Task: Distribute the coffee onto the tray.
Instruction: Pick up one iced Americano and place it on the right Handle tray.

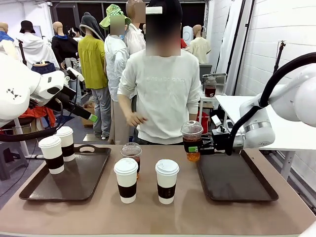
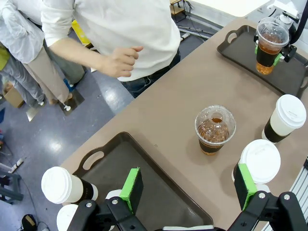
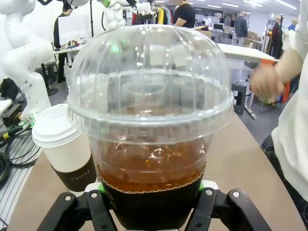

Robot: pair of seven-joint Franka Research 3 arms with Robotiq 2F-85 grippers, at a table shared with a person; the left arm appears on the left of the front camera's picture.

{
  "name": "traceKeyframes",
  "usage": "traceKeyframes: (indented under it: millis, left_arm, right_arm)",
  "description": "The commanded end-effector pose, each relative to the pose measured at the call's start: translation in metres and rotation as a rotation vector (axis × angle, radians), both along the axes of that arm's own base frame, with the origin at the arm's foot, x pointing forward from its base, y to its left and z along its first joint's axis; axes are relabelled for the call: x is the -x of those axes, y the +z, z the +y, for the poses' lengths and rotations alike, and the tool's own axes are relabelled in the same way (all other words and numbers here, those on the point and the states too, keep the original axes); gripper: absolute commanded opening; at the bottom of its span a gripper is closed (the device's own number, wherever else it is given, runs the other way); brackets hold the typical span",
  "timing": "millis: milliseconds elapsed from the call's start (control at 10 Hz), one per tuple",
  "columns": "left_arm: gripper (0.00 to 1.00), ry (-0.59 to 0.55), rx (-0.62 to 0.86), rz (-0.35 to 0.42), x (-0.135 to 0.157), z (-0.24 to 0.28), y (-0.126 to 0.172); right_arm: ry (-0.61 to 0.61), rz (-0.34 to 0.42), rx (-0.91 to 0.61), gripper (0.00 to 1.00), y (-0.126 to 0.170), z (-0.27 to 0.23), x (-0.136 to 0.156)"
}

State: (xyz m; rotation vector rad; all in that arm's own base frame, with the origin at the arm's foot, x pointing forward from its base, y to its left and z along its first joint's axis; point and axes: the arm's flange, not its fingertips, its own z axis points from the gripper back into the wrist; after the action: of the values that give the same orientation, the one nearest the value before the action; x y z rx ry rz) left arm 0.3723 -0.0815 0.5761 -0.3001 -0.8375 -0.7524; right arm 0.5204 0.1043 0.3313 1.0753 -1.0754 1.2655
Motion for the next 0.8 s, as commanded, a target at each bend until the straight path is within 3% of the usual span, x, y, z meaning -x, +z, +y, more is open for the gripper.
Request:
traceKeyframes:
  millis: [0,100,300,700]
  left_arm:
    - [1.00,-0.003,0.006,0.007,0.000,0.001,-0.001]
    - [1.00,-0.003,0.006,0.007,0.000,0.001,-0.001]
    - [1.00,-0.003,0.006,0.007,0.000,0.001,-0.001]
    - [1.00,-0.003,0.006,0.007,0.000,0.001,-0.001]
  right_arm:
    - [-0.001,-0.005,-0.004,0.64,0.004,0.000,-0.001]
    - [0.000,0.000,0.000,0.64,0.000,0.000,0.000]
    - [-0.067,-0.077,-0.011,0.64,0.001,-0.035,-0.002]
    - [-0.132,-0.086,-0.040,0.64,-0.021,-0.080,-0.016]
